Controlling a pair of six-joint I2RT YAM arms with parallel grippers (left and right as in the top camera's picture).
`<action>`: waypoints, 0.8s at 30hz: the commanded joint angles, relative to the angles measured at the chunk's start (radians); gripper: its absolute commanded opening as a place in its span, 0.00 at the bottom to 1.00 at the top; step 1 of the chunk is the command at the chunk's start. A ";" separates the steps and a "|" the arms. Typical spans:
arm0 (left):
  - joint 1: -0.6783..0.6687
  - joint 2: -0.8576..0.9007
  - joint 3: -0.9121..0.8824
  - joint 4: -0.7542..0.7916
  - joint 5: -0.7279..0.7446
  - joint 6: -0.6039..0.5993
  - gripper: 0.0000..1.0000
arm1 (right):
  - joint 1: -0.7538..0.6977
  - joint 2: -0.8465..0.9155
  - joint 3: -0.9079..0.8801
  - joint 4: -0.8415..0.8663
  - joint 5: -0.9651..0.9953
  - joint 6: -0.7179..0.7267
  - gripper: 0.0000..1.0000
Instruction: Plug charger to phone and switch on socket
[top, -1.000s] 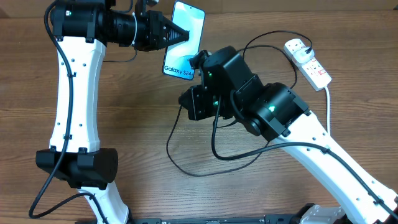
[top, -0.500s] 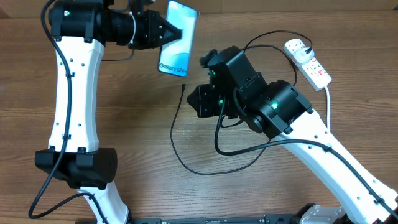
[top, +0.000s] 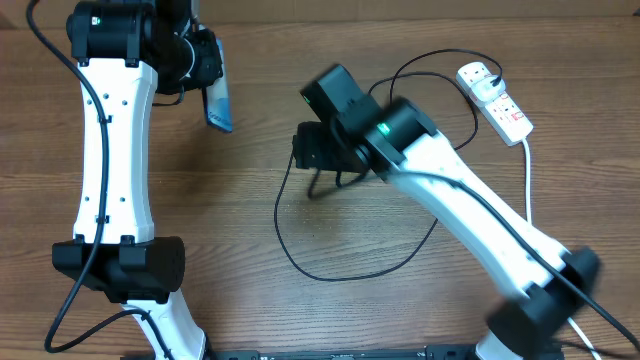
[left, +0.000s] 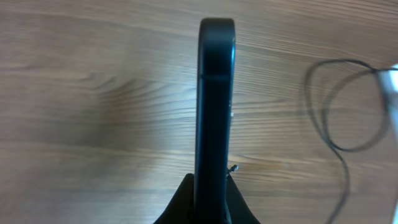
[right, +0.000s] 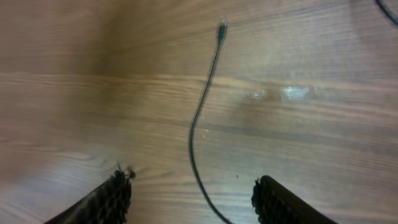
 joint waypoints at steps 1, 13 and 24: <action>-0.002 -0.005 0.006 -0.006 -0.092 -0.040 0.04 | -0.041 0.095 0.190 -0.063 -0.008 -0.014 0.64; -0.002 -0.005 0.006 -0.027 -0.089 -0.040 0.04 | -0.076 0.444 0.342 -0.048 0.046 0.097 0.66; -0.002 -0.005 0.006 -0.040 -0.089 -0.040 0.04 | 0.000 0.599 0.341 0.072 0.154 0.173 0.63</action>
